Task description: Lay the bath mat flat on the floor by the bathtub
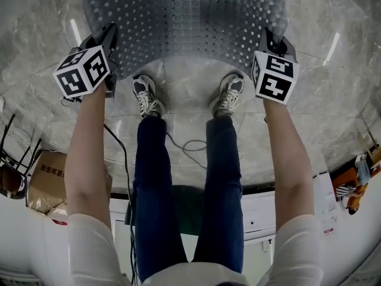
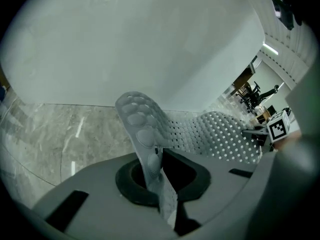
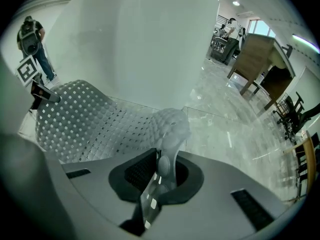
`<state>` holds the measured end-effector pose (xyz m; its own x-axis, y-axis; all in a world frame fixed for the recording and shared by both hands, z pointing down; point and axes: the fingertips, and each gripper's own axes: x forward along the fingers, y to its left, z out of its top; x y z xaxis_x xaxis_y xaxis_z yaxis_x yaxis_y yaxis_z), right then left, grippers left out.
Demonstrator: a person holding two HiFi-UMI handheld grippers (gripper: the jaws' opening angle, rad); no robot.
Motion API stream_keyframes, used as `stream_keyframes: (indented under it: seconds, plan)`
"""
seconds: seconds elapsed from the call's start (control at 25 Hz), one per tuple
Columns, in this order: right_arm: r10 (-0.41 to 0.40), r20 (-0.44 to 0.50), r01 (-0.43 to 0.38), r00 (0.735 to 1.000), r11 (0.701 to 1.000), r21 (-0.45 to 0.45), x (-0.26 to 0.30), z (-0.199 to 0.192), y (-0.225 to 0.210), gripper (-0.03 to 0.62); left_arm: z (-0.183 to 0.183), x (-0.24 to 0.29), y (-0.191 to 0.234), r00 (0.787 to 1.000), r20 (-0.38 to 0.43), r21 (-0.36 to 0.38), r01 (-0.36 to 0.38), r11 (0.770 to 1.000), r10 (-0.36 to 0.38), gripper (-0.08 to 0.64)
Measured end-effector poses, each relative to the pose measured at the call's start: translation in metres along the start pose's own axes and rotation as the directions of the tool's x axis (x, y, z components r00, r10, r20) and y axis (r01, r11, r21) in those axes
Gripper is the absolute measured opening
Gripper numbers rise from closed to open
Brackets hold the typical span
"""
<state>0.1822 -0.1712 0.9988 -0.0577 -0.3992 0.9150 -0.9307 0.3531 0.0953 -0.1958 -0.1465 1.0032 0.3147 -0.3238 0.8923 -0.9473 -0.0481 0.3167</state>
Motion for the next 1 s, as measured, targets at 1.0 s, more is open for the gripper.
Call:
stream_keyframes:
  seconds: [1.0]
  plan:
    - [-0.141,-0.113,0.138,0.983,0.990,-0.038,0.077,-0.058,-0.037,0.043,-0.026,0.057,0.070,0.984,-0.022,0.085,-0.174,0.981,0.176,0.048]
